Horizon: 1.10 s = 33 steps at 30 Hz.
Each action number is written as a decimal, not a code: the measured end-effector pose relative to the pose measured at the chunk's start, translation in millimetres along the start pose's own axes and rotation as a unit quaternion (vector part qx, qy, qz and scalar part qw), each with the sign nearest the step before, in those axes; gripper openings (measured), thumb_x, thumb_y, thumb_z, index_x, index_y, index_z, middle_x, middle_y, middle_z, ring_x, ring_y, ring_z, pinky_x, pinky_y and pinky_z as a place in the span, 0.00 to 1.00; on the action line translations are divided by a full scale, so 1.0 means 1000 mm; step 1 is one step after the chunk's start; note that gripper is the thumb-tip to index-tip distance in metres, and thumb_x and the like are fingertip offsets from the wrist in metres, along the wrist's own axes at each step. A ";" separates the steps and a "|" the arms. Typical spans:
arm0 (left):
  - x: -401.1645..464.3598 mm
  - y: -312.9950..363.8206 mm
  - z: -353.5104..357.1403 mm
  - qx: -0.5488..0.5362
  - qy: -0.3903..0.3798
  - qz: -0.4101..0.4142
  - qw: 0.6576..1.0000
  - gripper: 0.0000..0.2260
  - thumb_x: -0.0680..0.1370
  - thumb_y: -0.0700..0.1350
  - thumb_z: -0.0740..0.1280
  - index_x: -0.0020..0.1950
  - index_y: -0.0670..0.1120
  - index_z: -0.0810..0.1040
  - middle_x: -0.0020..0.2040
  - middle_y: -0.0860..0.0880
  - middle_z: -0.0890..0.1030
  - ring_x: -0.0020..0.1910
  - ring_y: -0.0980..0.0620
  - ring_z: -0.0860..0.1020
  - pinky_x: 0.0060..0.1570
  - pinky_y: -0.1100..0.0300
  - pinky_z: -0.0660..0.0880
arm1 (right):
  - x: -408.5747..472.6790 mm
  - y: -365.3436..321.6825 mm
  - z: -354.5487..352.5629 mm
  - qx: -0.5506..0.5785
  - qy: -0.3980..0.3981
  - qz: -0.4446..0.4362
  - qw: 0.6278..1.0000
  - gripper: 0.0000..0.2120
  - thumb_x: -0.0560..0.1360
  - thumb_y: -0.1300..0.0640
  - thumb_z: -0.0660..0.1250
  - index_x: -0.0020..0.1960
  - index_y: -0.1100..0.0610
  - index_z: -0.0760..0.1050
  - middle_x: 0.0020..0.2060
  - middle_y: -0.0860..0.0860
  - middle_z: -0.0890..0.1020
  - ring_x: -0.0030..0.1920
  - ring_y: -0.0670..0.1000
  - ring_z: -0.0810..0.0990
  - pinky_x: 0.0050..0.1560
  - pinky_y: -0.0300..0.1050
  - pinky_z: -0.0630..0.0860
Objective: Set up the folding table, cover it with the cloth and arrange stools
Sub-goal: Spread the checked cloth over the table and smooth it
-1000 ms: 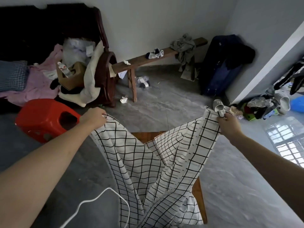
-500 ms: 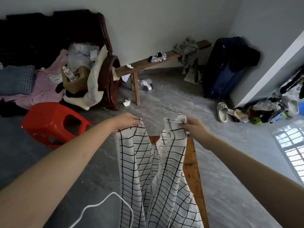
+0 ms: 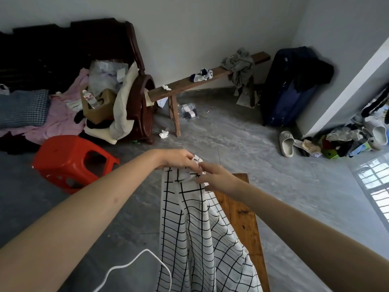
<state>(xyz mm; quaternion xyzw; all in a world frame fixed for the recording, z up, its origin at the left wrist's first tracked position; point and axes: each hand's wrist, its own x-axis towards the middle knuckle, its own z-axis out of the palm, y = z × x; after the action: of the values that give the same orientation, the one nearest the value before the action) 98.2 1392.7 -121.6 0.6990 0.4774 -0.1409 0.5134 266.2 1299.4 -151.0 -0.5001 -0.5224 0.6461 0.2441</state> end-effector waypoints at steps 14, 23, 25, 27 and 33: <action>-0.047 -0.002 -0.015 0.178 -0.060 0.076 0.979 0.19 0.68 0.44 0.59 0.48 0.65 0.81 0.41 0.62 0.75 0.43 0.65 0.74 0.54 0.63 0.70 | 0.023 0.025 -0.010 -0.354 -0.034 -0.033 0.934 0.16 0.72 0.48 0.72 0.57 0.51 0.77 0.64 0.47 0.76 0.62 0.47 0.74 0.66 0.49 0.71; -0.098 -0.032 -0.025 0.147 -0.041 0.107 0.982 0.29 0.71 0.29 0.59 0.43 0.65 0.84 0.36 0.63 0.74 0.40 0.61 0.74 0.48 0.64 0.69 | 0.002 0.043 0.031 -0.469 -0.143 0.121 0.863 0.37 0.71 0.43 0.73 0.74 0.55 0.64 0.69 0.52 0.73 0.68 0.56 0.72 0.68 0.53 0.69; -0.114 -0.042 -0.025 0.144 -0.063 0.102 0.982 0.27 0.70 0.28 0.60 0.45 0.60 0.85 0.35 0.63 0.75 0.38 0.59 0.73 0.46 0.57 0.70 | -0.013 0.055 0.036 -0.530 -0.160 0.188 0.811 0.39 0.71 0.43 0.73 0.75 0.57 0.62 0.71 0.54 0.70 0.69 0.58 0.70 0.68 0.54 0.70; -0.133 -0.055 -0.028 0.142 -0.086 0.089 0.982 0.23 0.67 0.32 0.60 0.45 0.56 0.86 0.36 0.61 0.78 0.39 0.56 0.75 0.44 0.52 0.71 | -0.027 0.071 0.033 -0.571 -0.166 0.229 0.771 0.36 0.72 0.44 0.72 0.73 0.57 0.64 0.68 0.55 0.73 0.65 0.57 0.75 0.65 0.53 0.73; -0.177 -0.116 -0.035 0.175 -0.107 0.023 0.979 0.21 0.60 0.37 0.60 0.37 0.60 0.85 0.40 0.50 0.81 0.41 0.55 0.77 0.47 0.58 0.72 | -0.079 0.098 0.035 -0.645 -0.162 0.305 0.682 0.33 0.75 0.52 0.70 0.77 0.53 0.61 0.68 0.52 0.74 0.66 0.53 0.74 0.64 0.47 0.71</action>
<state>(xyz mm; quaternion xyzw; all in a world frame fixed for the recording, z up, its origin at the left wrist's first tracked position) -95.5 1331.5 -52.3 0.7696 0.3718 -0.2844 0.4342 284.9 1185.4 -211.4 -0.5531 -0.6602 0.2585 -0.4376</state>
